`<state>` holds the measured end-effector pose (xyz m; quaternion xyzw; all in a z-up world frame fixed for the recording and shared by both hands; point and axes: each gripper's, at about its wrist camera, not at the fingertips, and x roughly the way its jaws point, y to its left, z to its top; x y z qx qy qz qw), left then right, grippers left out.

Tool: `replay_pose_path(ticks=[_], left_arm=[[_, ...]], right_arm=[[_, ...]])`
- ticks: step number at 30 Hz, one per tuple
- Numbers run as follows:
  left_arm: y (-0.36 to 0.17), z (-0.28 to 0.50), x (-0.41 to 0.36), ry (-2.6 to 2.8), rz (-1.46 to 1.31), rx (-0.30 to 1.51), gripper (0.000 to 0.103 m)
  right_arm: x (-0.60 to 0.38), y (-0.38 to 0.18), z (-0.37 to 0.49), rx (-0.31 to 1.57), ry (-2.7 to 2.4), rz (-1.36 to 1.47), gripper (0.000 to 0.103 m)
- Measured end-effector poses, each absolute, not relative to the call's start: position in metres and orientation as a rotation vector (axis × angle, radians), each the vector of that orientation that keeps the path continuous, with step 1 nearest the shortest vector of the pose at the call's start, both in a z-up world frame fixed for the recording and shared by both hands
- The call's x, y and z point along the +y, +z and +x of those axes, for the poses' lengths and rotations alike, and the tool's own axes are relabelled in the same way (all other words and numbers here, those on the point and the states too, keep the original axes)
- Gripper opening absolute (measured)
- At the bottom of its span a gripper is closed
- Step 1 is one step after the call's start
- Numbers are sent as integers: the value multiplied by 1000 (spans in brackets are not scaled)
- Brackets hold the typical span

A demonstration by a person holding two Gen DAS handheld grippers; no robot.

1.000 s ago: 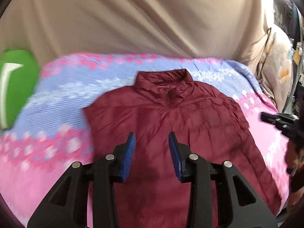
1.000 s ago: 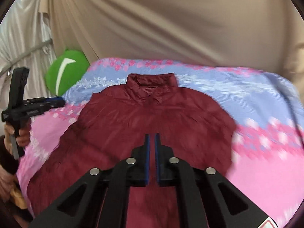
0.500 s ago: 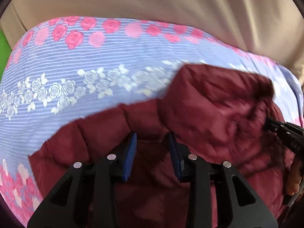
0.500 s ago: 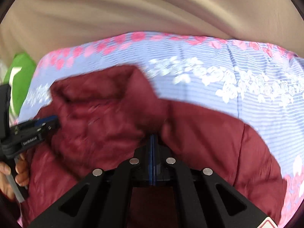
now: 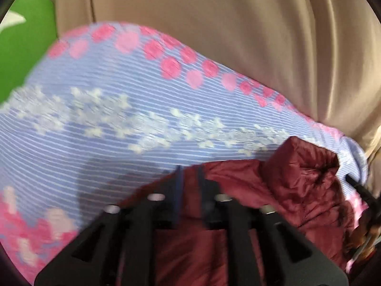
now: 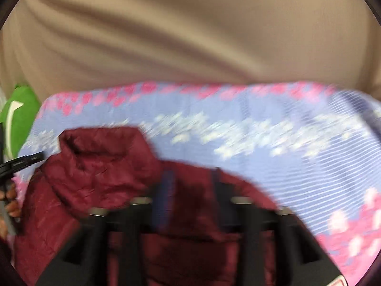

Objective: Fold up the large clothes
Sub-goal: 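Fold the held hem over the collar with the left tool while the right tool holds the jacket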

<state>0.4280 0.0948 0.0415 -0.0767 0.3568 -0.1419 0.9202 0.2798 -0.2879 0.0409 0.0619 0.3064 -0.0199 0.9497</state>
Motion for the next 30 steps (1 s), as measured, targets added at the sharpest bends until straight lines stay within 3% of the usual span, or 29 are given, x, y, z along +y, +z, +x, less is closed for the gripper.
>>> replay_pose_path(ticks=[1, 4, 7, 8, 9, 10, 11, 15, 22, 24, 25, 26, 30], left_arm=[[44, 430, 98, -261, -137, 736, 40], [30, 446, 106, -192, -91, 795, 41], [11, 453, 113, -192, -142, 848, 40], [9, 453, 113, -175, -125, 840, 22], [9, 454, 110, -151, -98, 840, 0], [9, 456, 110, -130, -91, 853, 0], [10, 457, 112, -118, -101, 853, 0], [3, 461, 124, -20, -50, 826, 0], [41, 435, 132, -190, -196, 765, 1], [45, 439, 120, -268, -195, 800, 30], [46, 443, 108, -300, -182, 808, 36], [47, 446, 99, -322, -158, 812, 40], [41, 457, 59, -380, -92, 831, 39]], right_arm=[[-294, 41, 281, 625, -69, 111, 57], [-323, 23, 293, 714, -153, 137, 60], [-342, -2, 300, 791, -127, 229, 57], [-343, -5, 300, 790, -99, 253, 32], [-341, -5, 299, 784, -64, 270, 21], [-337, 0, 295, 761, -74, 252, 6], [-335, 4, 292, 748, -95, 231, 3], [-350, -11, 292, 767, -191, 251, 3], [-337, 22, 273, 711, -137, 211, 18], [-340, 30, 272, 690, -94, 251, 30], [-340, 33, 274, 690, -77, 271, 34], [-339, 34, 275, 693, -78, 274, 34], [-331, 36, 279, 698, -54, 270, 34]])
